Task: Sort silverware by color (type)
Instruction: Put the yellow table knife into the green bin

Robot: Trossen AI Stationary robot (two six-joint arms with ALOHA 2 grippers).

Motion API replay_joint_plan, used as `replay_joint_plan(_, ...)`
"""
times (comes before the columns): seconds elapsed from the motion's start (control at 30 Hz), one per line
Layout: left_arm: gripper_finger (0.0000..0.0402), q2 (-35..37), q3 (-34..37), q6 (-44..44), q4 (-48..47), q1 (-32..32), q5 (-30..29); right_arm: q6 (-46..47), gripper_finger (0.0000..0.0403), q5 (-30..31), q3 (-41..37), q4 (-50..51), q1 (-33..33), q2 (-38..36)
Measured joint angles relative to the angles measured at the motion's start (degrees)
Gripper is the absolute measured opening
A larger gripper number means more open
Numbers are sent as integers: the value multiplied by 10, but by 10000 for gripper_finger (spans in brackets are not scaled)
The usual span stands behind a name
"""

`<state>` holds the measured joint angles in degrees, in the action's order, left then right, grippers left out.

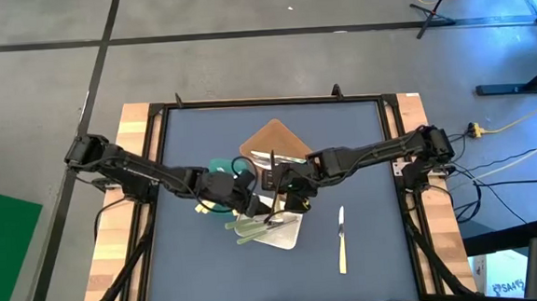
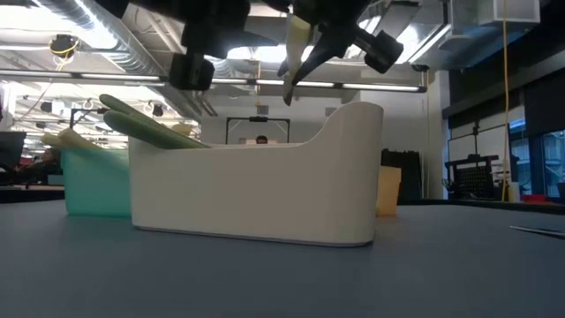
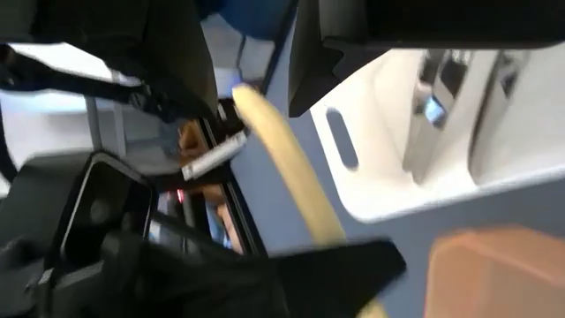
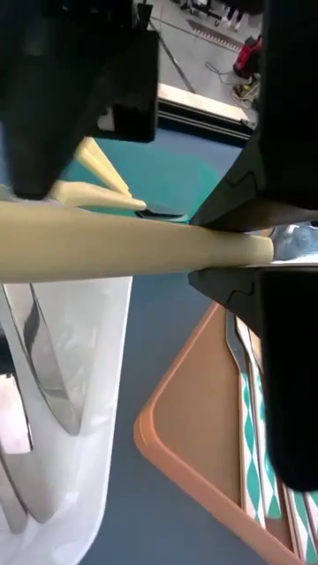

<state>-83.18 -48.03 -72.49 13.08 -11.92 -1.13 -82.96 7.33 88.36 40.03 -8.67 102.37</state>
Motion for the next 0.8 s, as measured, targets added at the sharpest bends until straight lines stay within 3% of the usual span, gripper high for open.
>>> replay_joint_plan(0.2, 135, 0, 0, -5, -6, 8, 62, 0, 21, -4, 0, -2, 0, 0)
replay_joint_plan(0.47, 135, 47, 1, 24, -82, 32, 46, 0, 21, -4, 0, -9, 0, 0)
replay_joint_plan(0.8, 135, 65, 1, 52, -82, 48, 37, -17, 21, 35, 0, -64, 1, -1)
